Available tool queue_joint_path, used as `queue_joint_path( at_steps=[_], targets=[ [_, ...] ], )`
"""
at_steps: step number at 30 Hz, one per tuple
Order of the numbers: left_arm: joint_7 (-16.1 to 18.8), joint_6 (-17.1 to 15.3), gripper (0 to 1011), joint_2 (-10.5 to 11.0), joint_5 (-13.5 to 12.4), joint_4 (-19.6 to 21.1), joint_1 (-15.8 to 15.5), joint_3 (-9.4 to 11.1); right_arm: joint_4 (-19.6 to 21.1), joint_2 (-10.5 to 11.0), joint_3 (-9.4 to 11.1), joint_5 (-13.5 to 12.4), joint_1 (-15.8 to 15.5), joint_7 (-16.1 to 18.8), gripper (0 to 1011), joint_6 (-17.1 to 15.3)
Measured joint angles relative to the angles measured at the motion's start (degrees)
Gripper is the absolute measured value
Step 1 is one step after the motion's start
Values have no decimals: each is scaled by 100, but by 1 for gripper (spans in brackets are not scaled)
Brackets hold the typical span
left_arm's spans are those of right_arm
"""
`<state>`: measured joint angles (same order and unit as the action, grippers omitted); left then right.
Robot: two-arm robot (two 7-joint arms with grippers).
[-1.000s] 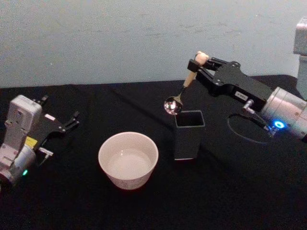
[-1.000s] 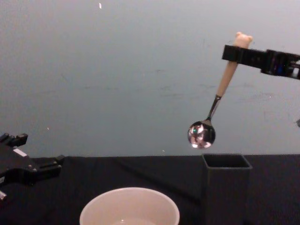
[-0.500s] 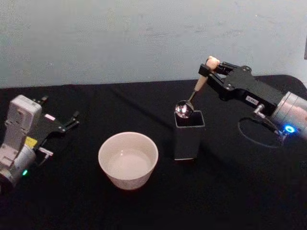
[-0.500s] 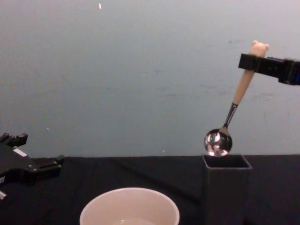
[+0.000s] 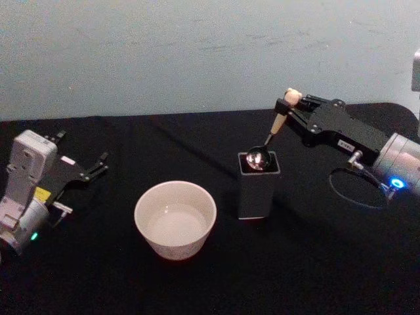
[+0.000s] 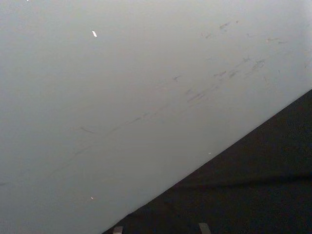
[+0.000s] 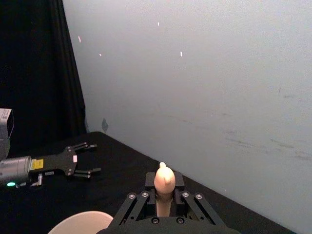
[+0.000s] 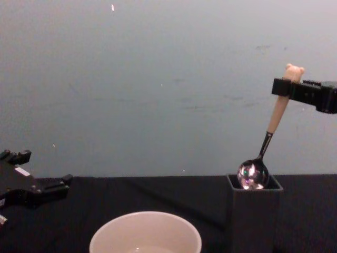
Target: Pick up the stirring spoon with one hand, stir inside the cup, then place it back in its original position.
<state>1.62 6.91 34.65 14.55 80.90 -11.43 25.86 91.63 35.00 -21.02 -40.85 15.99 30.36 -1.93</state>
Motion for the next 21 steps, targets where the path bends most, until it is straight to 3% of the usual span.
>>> queue_joint_path(
  at_steps=[6,21],
  targets=[
    [0,0,1002,0,0,0,0,0,-68,-2,-38,56,4,38,210,-14],
    [0,0,1001,0,0,0,0,0,-453,-182,-298,487,127,-66,210,-187]
  ],
)
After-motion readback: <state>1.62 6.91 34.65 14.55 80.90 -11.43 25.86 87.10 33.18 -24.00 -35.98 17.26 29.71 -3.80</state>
